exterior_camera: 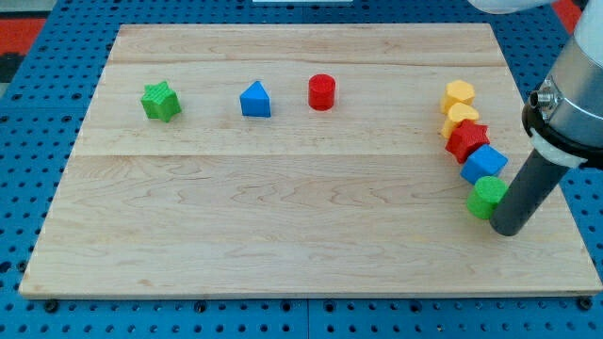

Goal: Push the red circle towards the line of blocks

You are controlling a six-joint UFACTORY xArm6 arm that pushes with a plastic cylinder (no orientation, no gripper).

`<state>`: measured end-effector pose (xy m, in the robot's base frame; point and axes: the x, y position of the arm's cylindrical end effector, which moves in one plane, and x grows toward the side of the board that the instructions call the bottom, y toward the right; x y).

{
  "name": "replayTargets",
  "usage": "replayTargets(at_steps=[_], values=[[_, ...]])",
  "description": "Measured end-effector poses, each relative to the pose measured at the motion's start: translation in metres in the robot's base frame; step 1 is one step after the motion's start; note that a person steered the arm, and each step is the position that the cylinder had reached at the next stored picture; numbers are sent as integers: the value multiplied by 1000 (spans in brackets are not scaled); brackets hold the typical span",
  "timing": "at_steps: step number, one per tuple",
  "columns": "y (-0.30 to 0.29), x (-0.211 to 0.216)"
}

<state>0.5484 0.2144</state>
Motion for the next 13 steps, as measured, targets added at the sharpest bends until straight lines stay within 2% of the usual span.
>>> replayTargets(at_steps=[1,2,3,4,5,6,8,10,12,13], values=[[-26,17],[-120,2],[-201,-48],[-210,-115],[-210,-172],[-216,-210],[-151,-244],[-202,-264],[-95,-268],[-69,-268]])
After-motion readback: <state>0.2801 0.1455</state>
